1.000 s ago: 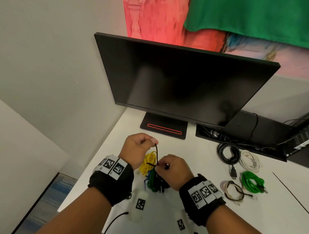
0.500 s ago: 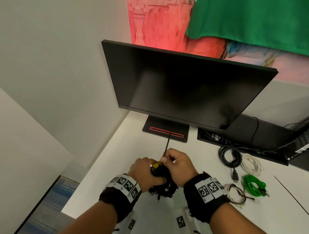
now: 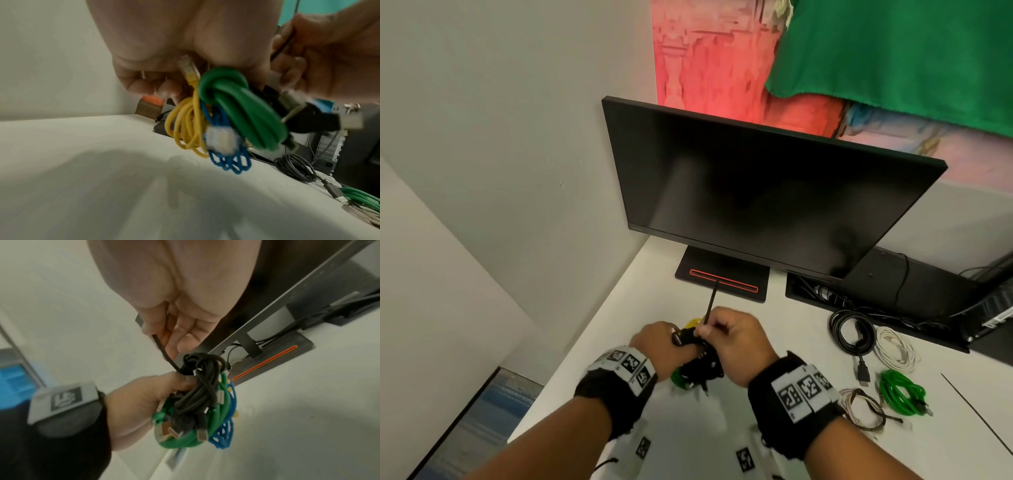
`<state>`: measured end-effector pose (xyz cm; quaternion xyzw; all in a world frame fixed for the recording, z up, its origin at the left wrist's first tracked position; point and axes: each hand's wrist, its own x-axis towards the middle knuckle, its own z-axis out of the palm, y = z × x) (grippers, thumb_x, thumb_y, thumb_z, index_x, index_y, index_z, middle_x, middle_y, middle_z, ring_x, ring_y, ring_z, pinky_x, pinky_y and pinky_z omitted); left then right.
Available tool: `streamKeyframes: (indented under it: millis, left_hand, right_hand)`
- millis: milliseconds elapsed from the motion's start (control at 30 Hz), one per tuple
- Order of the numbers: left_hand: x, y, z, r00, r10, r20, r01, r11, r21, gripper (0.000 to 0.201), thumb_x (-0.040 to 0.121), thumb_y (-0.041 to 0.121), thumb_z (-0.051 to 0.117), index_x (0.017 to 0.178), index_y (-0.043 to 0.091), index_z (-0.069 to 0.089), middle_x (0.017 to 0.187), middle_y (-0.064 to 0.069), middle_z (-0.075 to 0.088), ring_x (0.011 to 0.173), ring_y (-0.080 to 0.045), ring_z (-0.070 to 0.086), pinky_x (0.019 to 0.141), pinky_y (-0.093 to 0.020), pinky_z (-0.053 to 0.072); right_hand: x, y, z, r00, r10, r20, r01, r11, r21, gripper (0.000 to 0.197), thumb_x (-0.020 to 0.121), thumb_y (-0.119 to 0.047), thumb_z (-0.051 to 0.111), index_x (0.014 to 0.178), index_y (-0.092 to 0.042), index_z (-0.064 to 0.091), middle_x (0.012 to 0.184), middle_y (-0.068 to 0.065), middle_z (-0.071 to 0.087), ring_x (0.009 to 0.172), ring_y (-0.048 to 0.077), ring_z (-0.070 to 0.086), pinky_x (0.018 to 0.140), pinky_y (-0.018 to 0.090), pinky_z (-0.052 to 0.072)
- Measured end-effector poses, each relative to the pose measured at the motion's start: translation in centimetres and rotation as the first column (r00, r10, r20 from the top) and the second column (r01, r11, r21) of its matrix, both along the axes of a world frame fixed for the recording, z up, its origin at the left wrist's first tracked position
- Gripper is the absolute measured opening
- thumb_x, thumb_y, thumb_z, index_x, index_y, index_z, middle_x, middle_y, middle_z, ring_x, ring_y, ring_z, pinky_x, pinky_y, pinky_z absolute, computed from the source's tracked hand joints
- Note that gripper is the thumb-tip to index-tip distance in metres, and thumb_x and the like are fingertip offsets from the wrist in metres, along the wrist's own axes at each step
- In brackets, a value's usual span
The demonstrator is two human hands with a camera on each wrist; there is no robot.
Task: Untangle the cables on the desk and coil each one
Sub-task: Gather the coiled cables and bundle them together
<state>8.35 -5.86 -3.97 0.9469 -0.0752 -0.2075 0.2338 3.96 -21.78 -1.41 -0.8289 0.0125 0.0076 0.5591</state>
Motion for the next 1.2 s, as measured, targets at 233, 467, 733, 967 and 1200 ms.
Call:
streamKeyframes:
  millis: [233, 467, 733, 967, 1200]
  left_hand:
    - [2.0, 1.3, 0.4, 1.000, 0.000, 0.026, 0.001, 1.000, -0.022, 0.050, 0.052, 0.071, 0.058, 0.070, 0.025, 0.064, 0.068, 0.006, 0.065, 0.068, -0.014, 0.064, 0.064, -0.030, 0.053]
    - [2.8, 1.3, 0.5, 0.999, -0.029, 0.035, 0.027, 0.999, 0.040, 0.053, 0.053, 0.063, 0.073, 0.096, 0.031, 0.070, 0.092, 0.009, 0.063, 0.085, -0.016, 0.064, 0.082, -0.033, 0.054]
    - [4.5, 1.7, -0.6, 0.982, -0.136, 0.133, 0.097, 0.959, 0.265, 0.072, 0.068, 0.063, 0.073, 0.126, 0.025, 0.055, 0.124, -0.001, 0.049, 0.115, -0.023, 0.052, 0.095, -0.036, 0.047]
    - [5.5, 3.0, -1.9, 0.959, -0.258, 0.116, 0.224, 0.943, 0.247, 0.079, 0.079, 0.050, 0.067, 0.147, 0.037, 0.029, 0.150, 0.008, 0.032, 0.130, -0.022, 0.040, 0.107, -0.037, 0.036]
    - [3.9, 2.6, -2.9, 0.964, -0.201, 0.176, 0.174, 0.972, 0.158, 0.070, 0.089, 0.037, 0.059, 0.150, 0.040, 0.025, 0.160, 0.011, 0.020, 0.134, -0.024, 0.038, 0.109, -0.040, 0.036]
  right_hand:
    - [-0.3, 0.1, 0.1, 0.999, 0.036, 0.020, -0.037, 0.997, 0.071, 0.012, 0.091, -0.007, 0.064, 0.079, -0.006, 0.066, 0.087, 0.017, 0.069, 0.084, 0.032, 0.065, 0.078, 0.041, 0.056]
    - [-0.4, -0.1, -1.3, 0.998, 0.054, -0.032, -0.052, 0.997, 0.061, 0.020, 0.084, -0.018, 0.064, 0.065, -0.024, 0.059, 0.085, 0.023, 0.068, 0.083, 0.039, 0.065, 0.076, 0.049, 0.055]
    - [-0.4, -0.9, -4.5, 0.990, 0.064, -0.124, -0.072, 0.996, -0.057, 0.025, 0.091, -0.016, 0.068, 0.079, -0.038, 0.070, 0.084, -0.008, 0.073, 0.083, 0.011, 0.067, 0.085, 0.029, 0.053]
    - [-3.0, -3.8, -6.4, 0.947, 0.033, -0.320, -0.097, 0.978, -0.184, 0.013, 0.094, -0.028, 0.062, 0.084, -0.037, 0.062, 0.090, -0.008, 0.069, 0.079, 0.012, 0.067, 0.080, 0.026, 0.054]
    - [-7.1, -13.3, -6.3, 0.901, -0.365, -0.234, 0.325, 0.926, -0.191, 0.026, 0.089, -0.009, 0.064, 0.073, -0.029, 0.068, 0.073, -0.006, 0.066, 0.062, 0.018, 0.065, 0.065, 0.037, 0.058]
